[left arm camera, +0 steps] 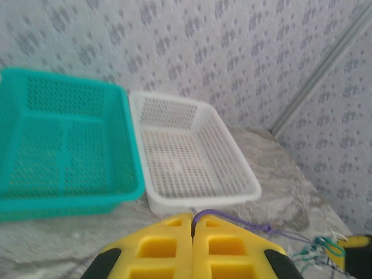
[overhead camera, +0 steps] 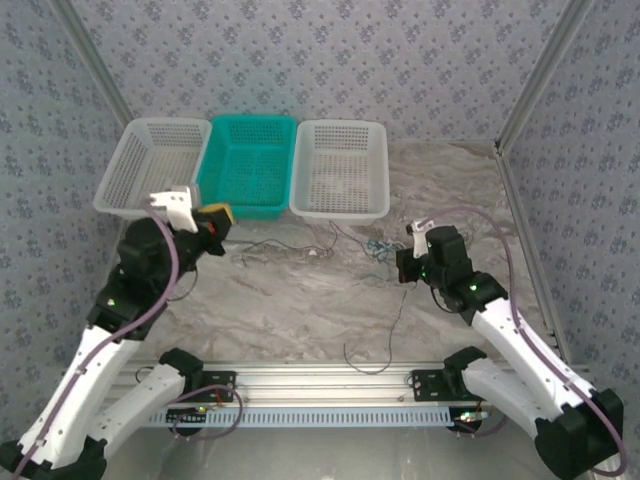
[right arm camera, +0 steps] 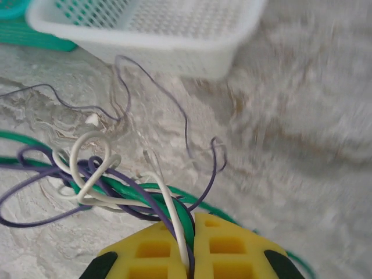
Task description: Untangle the cables
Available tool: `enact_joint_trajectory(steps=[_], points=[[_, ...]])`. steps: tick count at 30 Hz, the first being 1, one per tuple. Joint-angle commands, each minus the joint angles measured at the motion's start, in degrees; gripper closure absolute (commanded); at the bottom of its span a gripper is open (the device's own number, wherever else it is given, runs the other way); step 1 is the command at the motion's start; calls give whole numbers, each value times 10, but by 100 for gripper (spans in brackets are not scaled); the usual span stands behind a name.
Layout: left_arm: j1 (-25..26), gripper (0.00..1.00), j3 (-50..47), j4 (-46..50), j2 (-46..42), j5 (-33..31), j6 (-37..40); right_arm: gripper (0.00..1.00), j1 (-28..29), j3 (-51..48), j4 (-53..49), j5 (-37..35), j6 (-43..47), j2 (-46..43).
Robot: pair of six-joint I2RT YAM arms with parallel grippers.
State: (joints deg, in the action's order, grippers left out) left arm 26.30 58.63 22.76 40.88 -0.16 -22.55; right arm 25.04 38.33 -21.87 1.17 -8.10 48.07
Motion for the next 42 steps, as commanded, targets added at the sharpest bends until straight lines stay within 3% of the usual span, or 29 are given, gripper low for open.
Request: enact_joint_trajectory(steps=[1, 5, 11, 15, 17, 21, 23, 25, 26, 28, 33, 39, 42], points=[[-59, 100, 109, 109, 36, -32, 50, 100, 16, 29, -48, -154, 211, -22], [-156, 100, 170, 138, 76, 39, 55, 100, -1, 30, -12, -210, 397, -3], [-299, 100, 173, 136, 92, 128, 44, 100, -63, 55, -50, -77, 646, 41], [-361, 100, 152, 147, 83, 129, 36, 100, -125, 77, -56, -21, 661, 52], [-365, 100, 140, 153, 72, 122, 33, 100, -153, 79, -47, 29, 659, 36], [-365, 100, 106, 155, 51, 113, 26, 100, -171, 86, -42, 51, 660, 25], [-365, 100, 67, 137, 38, 136, 23, 100, -167, 87, -41, 118, 649, 13], [-364, 100, 29, 121, 36, 206, 12, 100, -157, 88, -29, 219, 627, -6], [-355, 100, 0, 100, 32, 249, -5, 100, -147, 87, -12, 259, 615, -12], [-312, 100, -62, 64, 16, 270, -34, 100, -127, 91, 13, 281, 597, -13], [-144, 100, -162, 42, -25, 127, -62, 100, -92, 157, -35, 304, 607, 14], [-29, 95, -283, -57, -8, 32, -146, 100, -52, 192, -34, 286, 610, 28], [2, 86, -305, -84, 10, 3, -146, 100, -37, 200, -31, 269, 606, 31]])
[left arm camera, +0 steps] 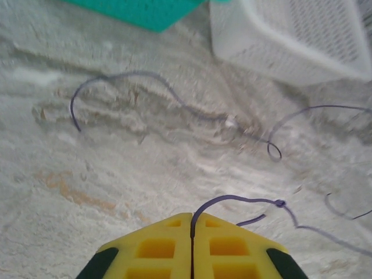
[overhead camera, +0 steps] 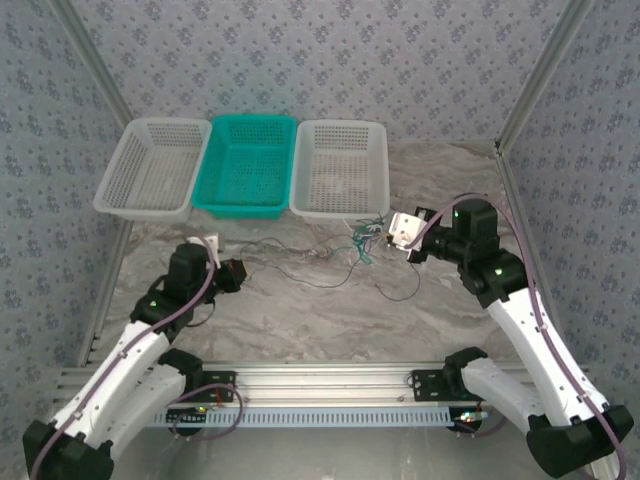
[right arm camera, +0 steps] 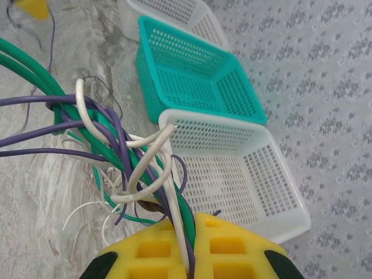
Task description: Untangle the cables
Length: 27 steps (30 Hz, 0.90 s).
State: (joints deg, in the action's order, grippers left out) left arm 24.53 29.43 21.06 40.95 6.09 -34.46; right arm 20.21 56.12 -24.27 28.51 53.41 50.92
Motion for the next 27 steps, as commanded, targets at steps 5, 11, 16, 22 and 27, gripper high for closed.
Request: enact_joint_trajectory(steps=[5, 11, 16, 22, 27], points=[[32, 38, 5, -55, 26, -71, 21, 100, 29, 25, -1, -32, -17, 12], [34, 26, 93, 27, -19, -38, 136, 100, 36, 25, 7, -50, -31, 20], [127, 25, 104, -128, 6, 78, 144, 100, 42, 24, 17, -54, -39, 30], [297, 28, 145, -282, 149, -4, 190, 100, 50, 16, 32, -63, -58, 33], [341, 30, 180, -381, 255, 14, 184, 100, 57, 15, 36, -65, -66, 41]])
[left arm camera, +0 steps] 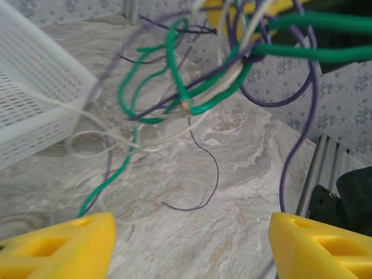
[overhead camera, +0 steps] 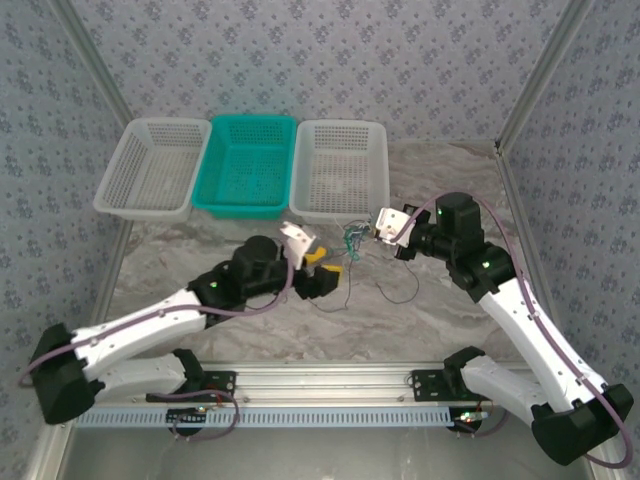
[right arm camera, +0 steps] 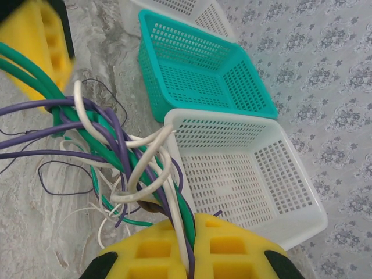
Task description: Untangle the cables
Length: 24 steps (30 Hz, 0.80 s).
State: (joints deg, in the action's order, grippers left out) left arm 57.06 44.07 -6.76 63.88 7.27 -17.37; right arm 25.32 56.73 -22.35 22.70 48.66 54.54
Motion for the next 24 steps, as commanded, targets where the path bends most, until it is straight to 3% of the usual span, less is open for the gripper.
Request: enact_joint_trajectory(steps=[1, 6, 12, 16, 20, 23, 24], points=[[21, 30, 38, -118, 38, 0, 11, 100, 8, 8, 17, -9, -19, 5], [25, 30, 32, -162, 60, -26, -6, 100, 14, 4, 23, -12, -26, 7], [25, 28, 43, -141, 50, 59, 15, 100, 14, 1, 38, -41, -31, 10], [24, 27, 12, -130, 6, 17, 6, 100, 15, 1, 47, -48, -36, 14], [25, 27, 38, -102, 28, 1, 2, 100, 18, 4, 55, -48, -45, 19], [24, 32, 47, -134, 59, 4, -26, 100, 22, 4, 58, -56, -49, 19], [24, 38, 53, -136, 70, -11, -39, 100, 23, 4, 57, -59, -49, 18]])
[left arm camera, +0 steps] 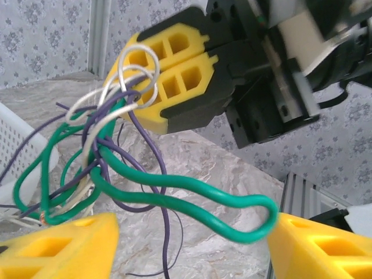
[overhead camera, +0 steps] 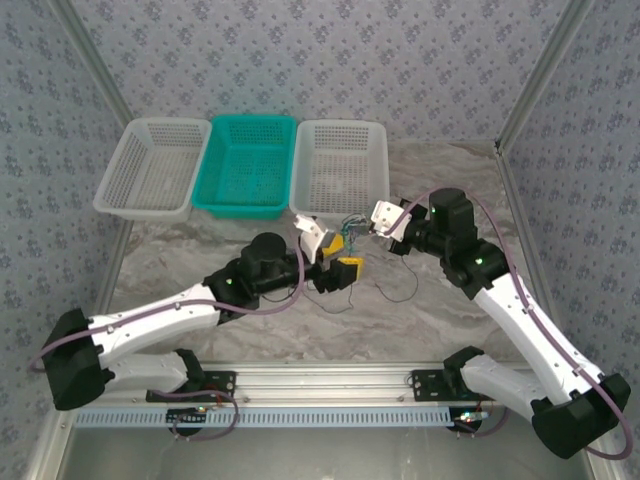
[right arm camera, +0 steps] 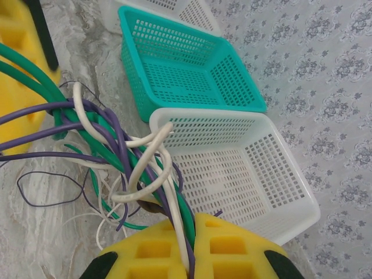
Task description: Untangle the cables
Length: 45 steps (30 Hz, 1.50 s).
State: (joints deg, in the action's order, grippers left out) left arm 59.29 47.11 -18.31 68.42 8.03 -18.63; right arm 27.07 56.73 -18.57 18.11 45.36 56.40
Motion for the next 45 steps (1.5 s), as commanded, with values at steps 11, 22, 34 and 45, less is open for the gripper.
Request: enact_joint_trajectory(steps=[11, 22, 34, 45], points=[[-41, 100, -28, -43, -58, -91, -132, 100, -3, -42, 57, -148, -33, 0], [-235, 100, -40, 135, -297, -66, -173, 100, -71, -124, 76, -166, -36, -11], [-223, 57, -75, 117, -212, 110, -120, 100, -11, -43, -11, 17, -136, 1], [-81, 31, -63, -23, -13, 157, -115, 100, 29, -31, 13, -64, -170, 34]])
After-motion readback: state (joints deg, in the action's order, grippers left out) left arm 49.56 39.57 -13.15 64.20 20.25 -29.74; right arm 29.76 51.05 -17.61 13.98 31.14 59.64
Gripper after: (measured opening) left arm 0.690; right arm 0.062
